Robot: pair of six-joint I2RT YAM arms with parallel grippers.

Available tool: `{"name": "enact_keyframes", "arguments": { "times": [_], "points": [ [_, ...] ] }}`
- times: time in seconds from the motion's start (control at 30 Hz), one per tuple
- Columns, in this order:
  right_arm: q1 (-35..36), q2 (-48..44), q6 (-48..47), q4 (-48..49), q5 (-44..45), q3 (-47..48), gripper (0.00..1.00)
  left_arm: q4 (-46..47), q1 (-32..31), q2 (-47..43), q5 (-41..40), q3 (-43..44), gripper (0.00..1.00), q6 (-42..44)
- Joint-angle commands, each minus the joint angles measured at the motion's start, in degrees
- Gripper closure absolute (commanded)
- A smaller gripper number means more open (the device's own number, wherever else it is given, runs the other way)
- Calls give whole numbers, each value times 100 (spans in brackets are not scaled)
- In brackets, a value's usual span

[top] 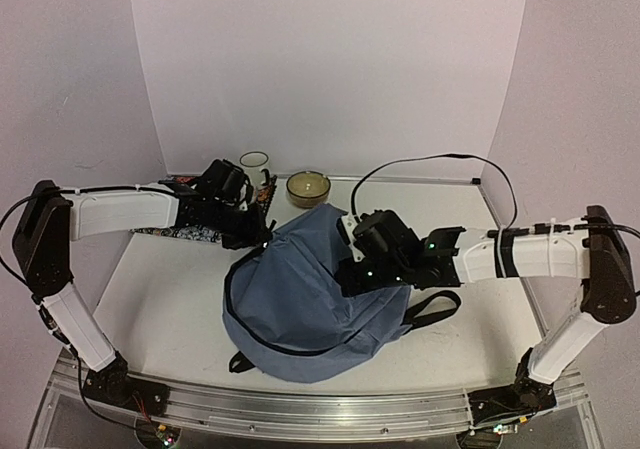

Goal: Pack the student bag

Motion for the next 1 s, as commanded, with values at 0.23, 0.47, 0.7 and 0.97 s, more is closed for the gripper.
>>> {"name": "enact_keyframes", "arguments": {
  "times": [0.23,0.47,0.7,0.97],
  "points": [
    [82,-1067,509,-126,731,-1417,100,417,571,263,-530,24,100,-758],
    [79,-1107,954,311,790,-2272,100,448,622,623,-617,-201,100,-784],
    [80,-1384,880,366,883,-2150,100,910,537,513,-104,-378,100,-303],
    [67,-1404,277,183,1370,-1162,67,1063,224,146,139,-419,98,139]
  ]
}}
